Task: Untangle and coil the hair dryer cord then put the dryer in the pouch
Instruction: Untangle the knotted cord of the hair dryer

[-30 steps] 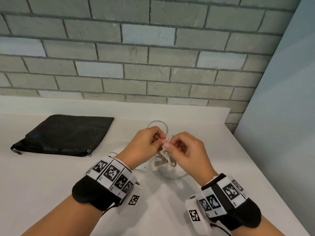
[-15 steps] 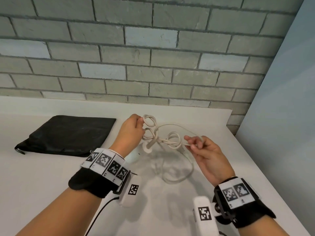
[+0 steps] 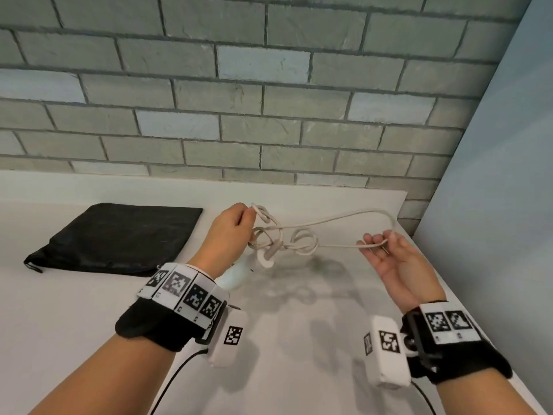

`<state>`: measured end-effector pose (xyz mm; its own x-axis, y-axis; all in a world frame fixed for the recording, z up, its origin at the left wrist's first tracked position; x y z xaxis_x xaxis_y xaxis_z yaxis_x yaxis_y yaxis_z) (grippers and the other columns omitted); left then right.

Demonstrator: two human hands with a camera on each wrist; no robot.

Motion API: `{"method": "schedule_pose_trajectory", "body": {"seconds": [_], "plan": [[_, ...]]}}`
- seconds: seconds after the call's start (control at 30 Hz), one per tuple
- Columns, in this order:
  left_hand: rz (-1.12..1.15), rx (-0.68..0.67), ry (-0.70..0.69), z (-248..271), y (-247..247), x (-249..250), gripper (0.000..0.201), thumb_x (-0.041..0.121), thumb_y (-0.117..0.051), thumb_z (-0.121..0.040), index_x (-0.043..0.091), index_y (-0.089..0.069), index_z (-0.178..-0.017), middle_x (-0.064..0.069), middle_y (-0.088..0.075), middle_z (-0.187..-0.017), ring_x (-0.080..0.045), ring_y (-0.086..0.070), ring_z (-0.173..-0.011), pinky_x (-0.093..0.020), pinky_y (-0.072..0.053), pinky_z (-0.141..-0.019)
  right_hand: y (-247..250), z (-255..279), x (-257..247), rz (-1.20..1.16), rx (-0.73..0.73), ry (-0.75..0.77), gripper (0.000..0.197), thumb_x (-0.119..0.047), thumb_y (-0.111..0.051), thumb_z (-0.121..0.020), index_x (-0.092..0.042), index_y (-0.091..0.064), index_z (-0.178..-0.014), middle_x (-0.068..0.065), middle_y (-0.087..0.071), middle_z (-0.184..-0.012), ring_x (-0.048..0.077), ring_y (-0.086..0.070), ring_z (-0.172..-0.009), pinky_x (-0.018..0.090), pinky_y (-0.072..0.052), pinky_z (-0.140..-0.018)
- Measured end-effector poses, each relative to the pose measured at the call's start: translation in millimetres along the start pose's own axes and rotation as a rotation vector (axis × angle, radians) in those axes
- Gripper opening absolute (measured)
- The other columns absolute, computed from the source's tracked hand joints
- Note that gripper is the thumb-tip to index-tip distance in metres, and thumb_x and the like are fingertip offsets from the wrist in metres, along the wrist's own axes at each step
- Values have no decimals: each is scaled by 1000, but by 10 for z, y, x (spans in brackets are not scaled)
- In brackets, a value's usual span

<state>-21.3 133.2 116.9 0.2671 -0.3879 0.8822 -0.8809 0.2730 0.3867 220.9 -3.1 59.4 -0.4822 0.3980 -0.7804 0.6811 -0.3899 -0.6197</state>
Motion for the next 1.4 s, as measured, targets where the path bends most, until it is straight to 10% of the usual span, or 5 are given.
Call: {"method": "schedule_pose_trajectory", "body": {"seconds": [0.23,0.37,0.53,0.9,1.4], "plan": [[-19,-11,-89,29,-71,148,32,25,-40,-95,9,-48,-68,0,-46,-79,-10,-43,-67,-13,-36,-58,274,64,303,572,223,-198,24,7,-30,-91,-4,-40,-110,14,-51,-73,29,-61,-62,28,-56,-50],[53,-85,-83,26,-158,200,31,20,-40,-94,-3,-57,-81,-5,-61,-75,-15,-54,-66,-29,-46,-65,-54,81,-96,1446,207,104,64,5,-48,-80,0,-22,-138,21,-39,-121,35,-46,-103,38,-38,-95],[28,-66,-66,27,-183,205,30,20,-39,-94,0,-54,-76,2,-53,-63,-14,-46,-57,-27,-40,-56,-699,306,-137,2004,-118,85,25,-15,-47,-85,-2,-56,-104,15,-56,-107,30,-53,-95,35,-42,-73],[178,-239,-10,146,-463,182,23,13,-34,-94,1,-54,-88,-4,-63,-77,-7,-56,-64,-13,-43,-56,-1405,349,259,1735,-449,343,27,-26,-53,-90,-10,-53,-111,11,-67,-88,26,-60,-80,32,-43,-69],[-29,-58,81,-28,12,-218,23,24,-40,-96,18,-50,-76,-11,-48,-84,-22,-45,-71,-32,-42,-68,-302,256,-931,347,265,547,28,-13,-27,-99,-15,-44,-76,5,-49,-77,4,-55,-43,21,-54,-53]]}}
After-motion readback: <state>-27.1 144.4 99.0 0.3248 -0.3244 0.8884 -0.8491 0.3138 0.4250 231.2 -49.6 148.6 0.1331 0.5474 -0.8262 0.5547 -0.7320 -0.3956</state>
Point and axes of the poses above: each hand's wrist, its own z-axis away from the middle knuckle, its own y-axis out of the back of the hand, x = y × z, the point moved 10 cm from there along -z, towards the middle knuckle
